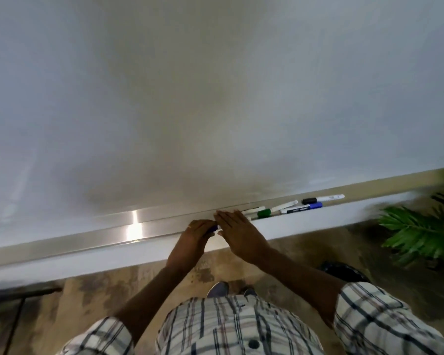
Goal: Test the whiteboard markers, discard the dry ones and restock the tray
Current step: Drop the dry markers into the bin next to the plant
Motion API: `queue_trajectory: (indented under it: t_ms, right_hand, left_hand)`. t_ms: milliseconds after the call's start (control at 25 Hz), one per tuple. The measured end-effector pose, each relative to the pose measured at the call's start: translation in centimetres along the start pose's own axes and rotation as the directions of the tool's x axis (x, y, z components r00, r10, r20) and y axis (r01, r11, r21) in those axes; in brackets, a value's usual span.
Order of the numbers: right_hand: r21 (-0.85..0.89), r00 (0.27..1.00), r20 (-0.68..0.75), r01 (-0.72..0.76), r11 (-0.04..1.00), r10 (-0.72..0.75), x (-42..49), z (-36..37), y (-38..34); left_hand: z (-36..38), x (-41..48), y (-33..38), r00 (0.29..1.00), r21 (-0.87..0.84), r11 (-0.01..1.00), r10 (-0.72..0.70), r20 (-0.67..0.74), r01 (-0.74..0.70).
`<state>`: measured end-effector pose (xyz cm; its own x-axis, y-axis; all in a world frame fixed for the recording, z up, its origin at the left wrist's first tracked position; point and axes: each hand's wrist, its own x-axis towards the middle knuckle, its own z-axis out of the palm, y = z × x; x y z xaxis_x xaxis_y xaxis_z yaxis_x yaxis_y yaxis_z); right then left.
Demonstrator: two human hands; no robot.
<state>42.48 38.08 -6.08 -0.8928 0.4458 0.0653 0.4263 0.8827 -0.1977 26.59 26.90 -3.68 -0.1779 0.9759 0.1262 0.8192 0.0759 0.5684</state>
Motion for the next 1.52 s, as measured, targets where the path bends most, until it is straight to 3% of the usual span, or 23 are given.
queue_trajectory:
  t_ms: [200, 320, 400, 560, 680, 880, 1000, 1240, 1520]
  right_hand:
    - [-0.004, 0.984, -0.035, 0.174, 0.985, -0.174, 0.1, -1.9, 1.5]
    - [-0.038, 0.982, -0.074, 0.174, 0.984, -0.176, 0.1, -2.9, 1.0]
    - [-0.028, 0.982, -0.087, 0.166, 0.986, -0.168, 0.2, -3.5, 0.5]
    - [0.076, 0.974, 0.034, 0.222, 0.972, -0.225, 0.7, -4.7, -1.2]
    - [0.114, 0.982, 0.058, 0.173, 0.978, -0.181, 1.1, -6.8, -2.9]
    - [0.008, 0.992, 0.014, 0.128, 0.992, -0.128, 1.4, -10.8, -6.2]
    - [-0.047, 0.998, -0.036, 0.041, 0.998, -0.043, 2.5, -12.2, -9.2]
    - [0.164, 0.964, -0.228, -0.102, 0.981, 0.138, 5.0, -13.0, -17.8]
    - [0.562, 0.907, -0.291, -0.095, 0.821, 0.305, 6.9, -17.2, -25.3]
  left_hand:
    - [-0.1, -1.8, 1.2, 0.985, -0.003, 0.989, -0.146, -0.095, 0.146]
    - [-0.4, -2.5, 1.9, 0.977, 0.002, 0.983, -0.183, -0.111, 0.184]
    - [-0.7, -2.9, 2.2, 0.986, 0.047, 0.990, -0.128, -0.103, 0.133]
    - [-2.7, -3.2, 2.3, 0.995, 0.089, 0.996, -0.012, -0.099, 0.021]
    - [-5.2, -3.5, 2.0, 0.990, 0.081, 0.996, 0.053, -0.130, -0.043]
    - [-10.5, -3.4, 0.5, 0.960, 0.059, 0.966, 0.258, -0.106, -0.253]
    - [-14.6, -4.0, -1.8, 0.953, 0.017, 0.956, 0.293, -0.084, -0.292]
    - [-22.3, -6.8, -6.6, 0.971, -0.202, 0.963, 0.138, -0.197, -0.178]
    - [-27.2, -8.5, -6.2, 0.933, -0.429, 0.894, -0.035, -0.358, -0.131]
